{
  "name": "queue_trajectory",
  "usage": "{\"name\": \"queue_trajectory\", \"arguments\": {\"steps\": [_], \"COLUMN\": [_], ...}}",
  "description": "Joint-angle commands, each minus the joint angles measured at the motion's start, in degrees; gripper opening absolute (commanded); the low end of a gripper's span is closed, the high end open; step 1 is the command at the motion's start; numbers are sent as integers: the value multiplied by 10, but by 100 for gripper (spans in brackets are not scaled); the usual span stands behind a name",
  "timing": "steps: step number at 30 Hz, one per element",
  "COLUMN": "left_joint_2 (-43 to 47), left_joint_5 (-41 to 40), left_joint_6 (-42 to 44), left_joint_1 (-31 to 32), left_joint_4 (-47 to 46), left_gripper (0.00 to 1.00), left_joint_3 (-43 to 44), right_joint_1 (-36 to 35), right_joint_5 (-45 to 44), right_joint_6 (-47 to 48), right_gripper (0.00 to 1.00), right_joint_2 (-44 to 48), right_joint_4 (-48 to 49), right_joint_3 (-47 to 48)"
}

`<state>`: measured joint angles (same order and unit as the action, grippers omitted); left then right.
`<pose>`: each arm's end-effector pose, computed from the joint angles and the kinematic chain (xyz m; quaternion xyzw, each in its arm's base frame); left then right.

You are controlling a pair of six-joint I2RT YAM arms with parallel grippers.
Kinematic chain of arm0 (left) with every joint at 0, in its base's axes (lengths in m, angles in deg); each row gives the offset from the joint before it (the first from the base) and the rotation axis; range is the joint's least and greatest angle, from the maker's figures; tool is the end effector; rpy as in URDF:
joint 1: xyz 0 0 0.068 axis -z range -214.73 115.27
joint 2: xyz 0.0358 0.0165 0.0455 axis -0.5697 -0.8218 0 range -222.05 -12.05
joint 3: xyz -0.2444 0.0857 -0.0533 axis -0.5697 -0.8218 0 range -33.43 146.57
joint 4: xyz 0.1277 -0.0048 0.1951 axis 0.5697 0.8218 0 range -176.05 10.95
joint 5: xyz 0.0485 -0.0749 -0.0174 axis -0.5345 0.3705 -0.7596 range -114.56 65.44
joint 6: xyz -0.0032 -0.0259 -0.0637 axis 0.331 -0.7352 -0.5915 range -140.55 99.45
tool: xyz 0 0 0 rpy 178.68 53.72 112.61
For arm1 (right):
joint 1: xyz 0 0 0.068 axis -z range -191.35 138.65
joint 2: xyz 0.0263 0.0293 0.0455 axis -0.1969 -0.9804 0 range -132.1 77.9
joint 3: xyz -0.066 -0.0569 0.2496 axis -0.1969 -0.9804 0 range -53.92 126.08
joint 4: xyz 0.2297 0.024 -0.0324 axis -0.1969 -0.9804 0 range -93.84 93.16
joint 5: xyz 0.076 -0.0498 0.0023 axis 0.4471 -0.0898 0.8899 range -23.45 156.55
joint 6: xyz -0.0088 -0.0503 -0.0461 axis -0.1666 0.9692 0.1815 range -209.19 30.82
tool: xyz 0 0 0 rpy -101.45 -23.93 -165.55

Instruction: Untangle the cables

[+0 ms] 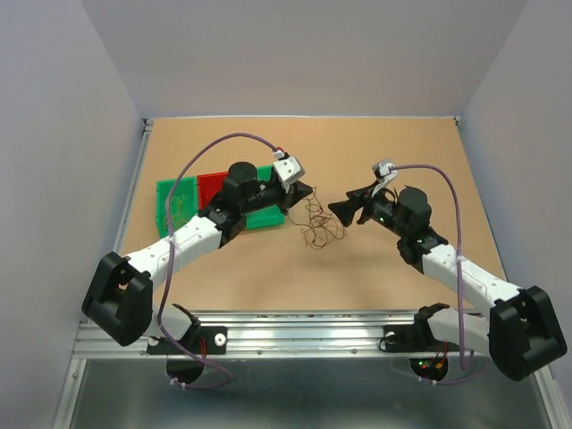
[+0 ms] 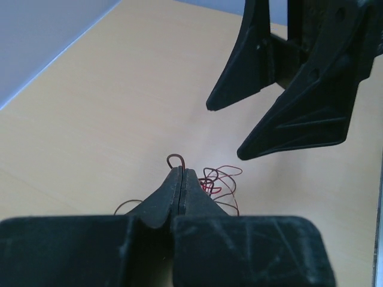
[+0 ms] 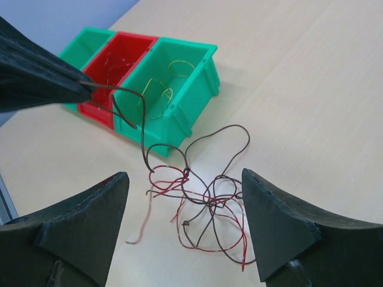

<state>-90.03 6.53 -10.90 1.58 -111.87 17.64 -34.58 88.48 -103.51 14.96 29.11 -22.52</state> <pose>0.2304 -0.2049 0.3172 0.4413 0.5599 -0.3417 0.6125 0.2153 0.1150 0.2675 -0.1838 0.7151 0.3457 0.5791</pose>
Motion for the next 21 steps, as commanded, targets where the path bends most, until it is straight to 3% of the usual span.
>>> {"name": "queue_trajectory", "arguments": {"steps": [1, 8, 12, 17, 21], "left_joint_2": [32, 46, 62, 95, 126], "left_joint_5": [19, 26, 20, -16, -109], "left_joint_6": [16, 10, 7, 8, -7], "left_joint_1": [3, 3, 4, 4, 2], "left_joint_4": [-17, -12, -14, -19, -29], "left_gripper": [0, 0, 0, 0, 0], "left_joint_3": [-10, -4, 0, -12, -18], "right_joint_1": [-2, -5, -16, -20, -20], "right_joint_5": [69, 180, 198, 197, 154], "right_joint_6": [31, 42, 50, 43, 41], "right_gripper": [81, 67, 58, 33, 11], "right_joint_2": [-38, -144, -200, -228, -219], "right_joint_4": [73, 132, 132, 130, 104], "right_joint_3": [5, 42, 68, 88, 88]}}
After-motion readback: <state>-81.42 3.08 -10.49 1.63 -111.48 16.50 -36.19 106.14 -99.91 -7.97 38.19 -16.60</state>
